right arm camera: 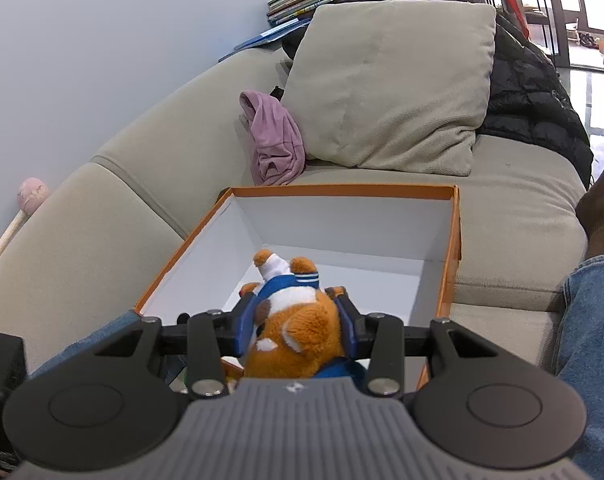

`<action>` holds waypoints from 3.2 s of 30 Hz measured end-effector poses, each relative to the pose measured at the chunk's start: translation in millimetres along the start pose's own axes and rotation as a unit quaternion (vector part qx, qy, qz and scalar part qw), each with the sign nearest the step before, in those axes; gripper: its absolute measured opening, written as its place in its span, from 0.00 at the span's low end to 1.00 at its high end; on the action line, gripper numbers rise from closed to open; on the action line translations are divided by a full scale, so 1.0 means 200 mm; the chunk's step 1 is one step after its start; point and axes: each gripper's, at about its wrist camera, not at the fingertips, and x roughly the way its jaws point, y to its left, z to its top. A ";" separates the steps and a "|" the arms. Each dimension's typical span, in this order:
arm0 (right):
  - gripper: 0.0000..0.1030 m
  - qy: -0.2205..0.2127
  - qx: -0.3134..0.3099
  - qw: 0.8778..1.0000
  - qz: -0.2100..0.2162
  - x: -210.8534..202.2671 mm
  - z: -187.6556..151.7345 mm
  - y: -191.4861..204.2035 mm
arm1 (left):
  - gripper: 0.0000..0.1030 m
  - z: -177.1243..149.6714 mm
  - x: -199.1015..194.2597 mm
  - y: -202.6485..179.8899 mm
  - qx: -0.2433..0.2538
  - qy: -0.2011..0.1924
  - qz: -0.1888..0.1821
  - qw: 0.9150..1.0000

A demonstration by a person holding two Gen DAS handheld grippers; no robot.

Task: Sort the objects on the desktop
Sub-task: 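Lower the doll and bear into the box and open both grippers, then grasp the feathered toy with the left gripper while the right grasps the pink pompom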

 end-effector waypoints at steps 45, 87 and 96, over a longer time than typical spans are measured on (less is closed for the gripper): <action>0.47 0.116 0.166 0.979 -0.016 0.81 0.22 -0.22 | 0.68 0.72 0.68 0.20 0.166 0.095 0.208 0.959; 0.34 0.064 -0.007 0.998 -0.014 0.45 0.15 0.25 | 0.68 0.19 -0.40 0.21 0.019 -0.035 0.113 0.993; 0.35 0.028 -0.033 0.999 0.015 0.02 -0.20 0.31 | 0.68 -0.10 -0.45 0.11 -0.018 -0.017 0.093 0.995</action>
